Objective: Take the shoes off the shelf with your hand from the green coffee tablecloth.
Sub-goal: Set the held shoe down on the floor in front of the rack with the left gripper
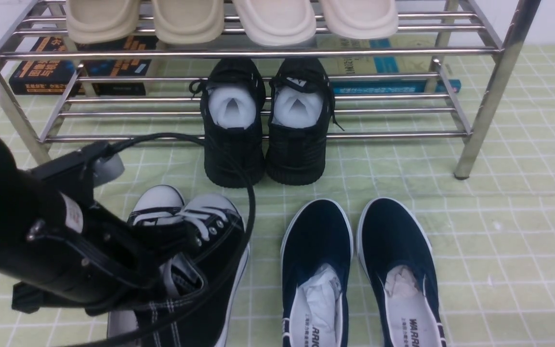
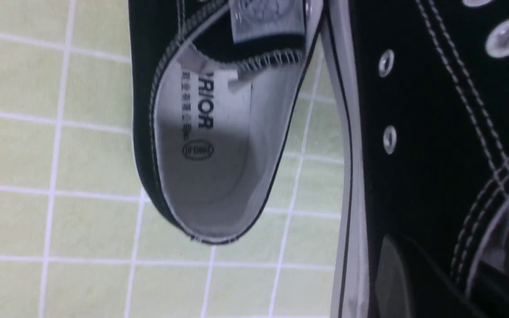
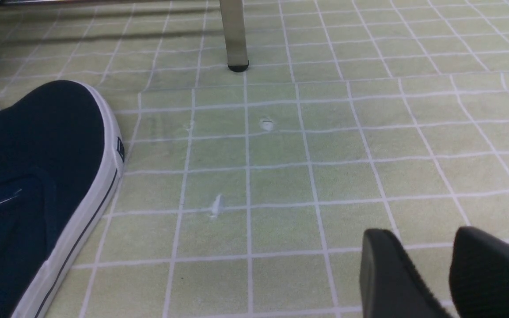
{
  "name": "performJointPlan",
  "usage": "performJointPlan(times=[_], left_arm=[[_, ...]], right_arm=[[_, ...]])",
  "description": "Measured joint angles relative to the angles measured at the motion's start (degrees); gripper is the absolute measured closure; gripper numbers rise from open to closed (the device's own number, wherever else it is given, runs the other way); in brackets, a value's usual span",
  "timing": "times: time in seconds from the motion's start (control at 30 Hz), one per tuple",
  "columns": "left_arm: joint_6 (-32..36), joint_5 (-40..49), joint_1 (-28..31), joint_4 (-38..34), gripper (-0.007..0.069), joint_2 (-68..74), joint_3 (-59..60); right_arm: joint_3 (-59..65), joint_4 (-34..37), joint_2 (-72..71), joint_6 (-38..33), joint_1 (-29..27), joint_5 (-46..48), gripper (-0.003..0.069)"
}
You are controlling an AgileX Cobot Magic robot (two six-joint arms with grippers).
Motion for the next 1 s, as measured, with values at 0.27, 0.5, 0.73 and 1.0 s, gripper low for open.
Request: performJointPlan(times=[0.27, 0.5, 0.73, 1.0], left_arm=[[1.38, -0.20, 0.00, -0.23, 0.0613, 0.00, 0.00], [0.65, -5.08, 0.00, 0.29, 0.0613, 1.57, 0.00], [0.21, -7.90, 0.00, 0.28, 0.0610, 7.48, 0.00], [-0.98, -9.17, 0.00, 0.28, 0.0608, 7.56, 0.00]], right_arm=[[0.00, 0.00, 0.00, 0.00, 0.00, 0.00, 0.0420], [0.00, 0.00, 0.00, 0.00, 0.00, 0.00, 0.0420], [0.00, 0.00, 0.00, 0.00, 0.00, 0.00, 0.0420], [0.00, 0.00, 0.00, 0.00, 0.00, 0.00, 0.0420]])
